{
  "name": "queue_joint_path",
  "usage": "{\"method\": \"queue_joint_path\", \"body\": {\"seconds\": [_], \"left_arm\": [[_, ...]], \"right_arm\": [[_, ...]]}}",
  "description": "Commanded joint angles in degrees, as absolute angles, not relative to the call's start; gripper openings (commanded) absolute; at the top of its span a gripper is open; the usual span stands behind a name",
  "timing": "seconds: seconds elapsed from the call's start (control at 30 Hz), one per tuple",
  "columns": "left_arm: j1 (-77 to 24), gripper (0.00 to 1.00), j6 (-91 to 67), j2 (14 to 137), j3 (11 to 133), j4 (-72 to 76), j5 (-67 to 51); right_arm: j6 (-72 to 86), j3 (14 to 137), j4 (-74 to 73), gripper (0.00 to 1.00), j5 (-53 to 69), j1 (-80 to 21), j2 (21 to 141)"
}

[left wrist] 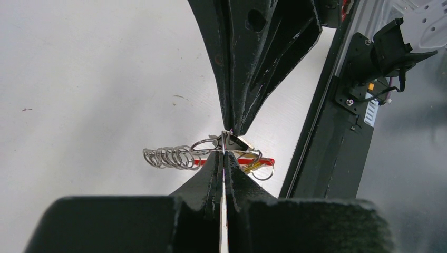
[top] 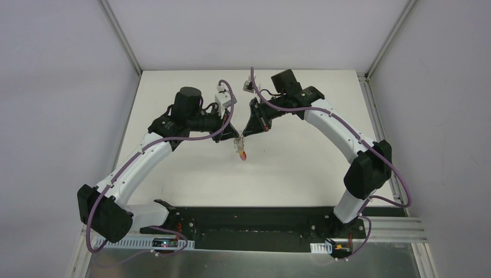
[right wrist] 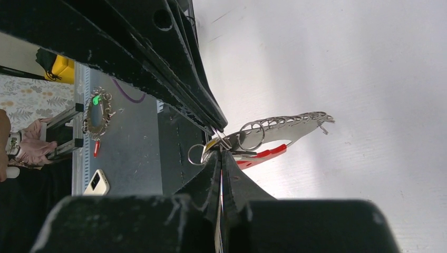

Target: Put the keys on the keyring

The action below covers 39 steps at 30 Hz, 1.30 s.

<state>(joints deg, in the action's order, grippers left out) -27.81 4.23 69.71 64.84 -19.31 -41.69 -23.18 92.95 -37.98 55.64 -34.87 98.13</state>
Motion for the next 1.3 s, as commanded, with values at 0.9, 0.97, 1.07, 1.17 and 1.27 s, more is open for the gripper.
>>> {"method": "queue_joint_path", "body": {"seconds": [0.9, 0.97, 1.07, 1.17, 1.27], "left_arm": [[-28.39, 0.0, 4.67, 67.77, 65.11, -17.49, -43.01], [-28.39, 0.0, 4.68, 67.78, 65.17, -17.49, -43.07], [-28.39, 0.0, 4.7, 67.77, 65.06, -17.49, -43.24], [-28.39, 0.0, 4.79, 67.81, 65.0, -17.48, -43.31], [-28.39, 0.0, 4.84, 67.85, 64.91, -17.4, -43.32]], "right_arm": [[-23.64, 94.77, -38.22, 0.0, 55.5, -34.59, 97.91], [-23.64, 94.66, -38.2, 0.0, 55.46, -34.42, 97.91], [-23.64, 94.61, -38.2, 0.0, 55.51, -34.22, 98.08], [-23.57, 94.7, -38.21, 0.0, 55.66, -34.22, 98.25], [-23.23, 95.29, -38.22, 0.0, 56.55, -34.23, 98.25]]}}
